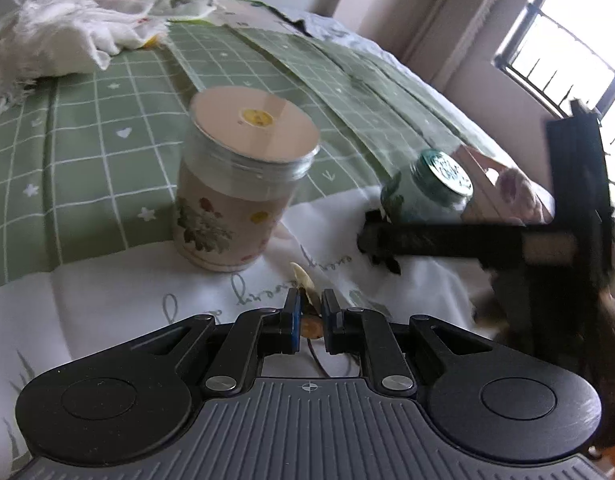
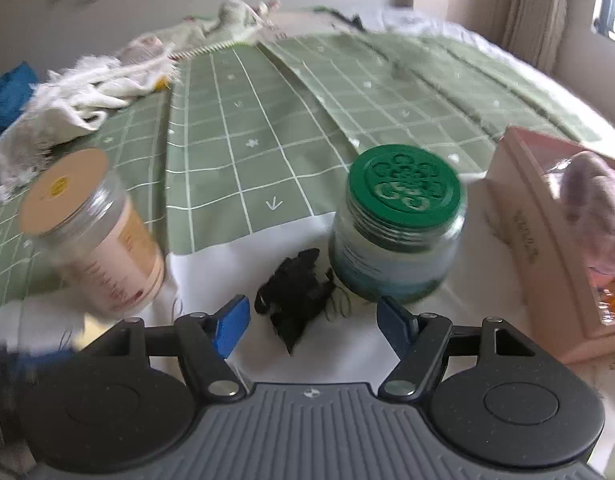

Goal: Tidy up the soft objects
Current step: 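Grasp the brown hair tie by its gold bead with the left tool, then grasp the black claw clip with the right tool while the left holds the hair tie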

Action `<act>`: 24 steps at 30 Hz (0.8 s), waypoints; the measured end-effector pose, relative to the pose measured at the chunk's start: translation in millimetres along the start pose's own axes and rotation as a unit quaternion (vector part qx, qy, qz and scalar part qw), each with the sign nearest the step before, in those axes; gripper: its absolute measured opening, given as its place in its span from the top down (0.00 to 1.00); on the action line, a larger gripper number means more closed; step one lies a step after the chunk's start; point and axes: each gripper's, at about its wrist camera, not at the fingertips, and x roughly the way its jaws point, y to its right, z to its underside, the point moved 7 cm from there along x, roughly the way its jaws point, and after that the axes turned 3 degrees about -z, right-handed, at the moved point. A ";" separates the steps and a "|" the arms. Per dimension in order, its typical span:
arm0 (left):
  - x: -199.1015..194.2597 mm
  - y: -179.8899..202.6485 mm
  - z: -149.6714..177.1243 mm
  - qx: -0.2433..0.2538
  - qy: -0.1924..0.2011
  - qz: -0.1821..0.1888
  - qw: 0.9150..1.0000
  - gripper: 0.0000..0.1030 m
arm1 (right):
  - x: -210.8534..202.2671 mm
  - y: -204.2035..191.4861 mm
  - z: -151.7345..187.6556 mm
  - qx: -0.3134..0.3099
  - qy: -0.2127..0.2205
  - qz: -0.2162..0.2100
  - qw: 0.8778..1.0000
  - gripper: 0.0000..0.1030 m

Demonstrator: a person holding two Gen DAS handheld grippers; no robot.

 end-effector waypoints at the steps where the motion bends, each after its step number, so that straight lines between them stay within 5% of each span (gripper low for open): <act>1: 0.8 0.1 1.0 -0.002 -0.003 0.004 1.000 0.87 | 4.6 -2.3 -1.7 0.003 -0.007 -0.002 1.000 0.34; 3: 0.6 -1.1 1.8 -0.006 -0.005 0.008 1.000 0.87 | 9.7 -9.2 -3.5 -0.013 -0.018 -0.012 1.000 0.66; 11: -5.5 -5.6 -1.0 -0.027 -0.003 0.020 0.999 0.87 | -30.2 -21.3 35.3 -0.130 -0.032 -0.039 0.990 0.69; 17: -5.5 -3.8 0.3 -0.027 -0.009 0.021 0.999 0.87 | -62.7 -23.4 80.2 -0.270 -0.013 0.013 0.963 0.61; 24: -1.2 -4.8 3.7 -0.024 -0.017 0.015 0.999 0.87 | -81.8 -22.0 77.0 -0.205 -0.003 -0.029 0.978 0.47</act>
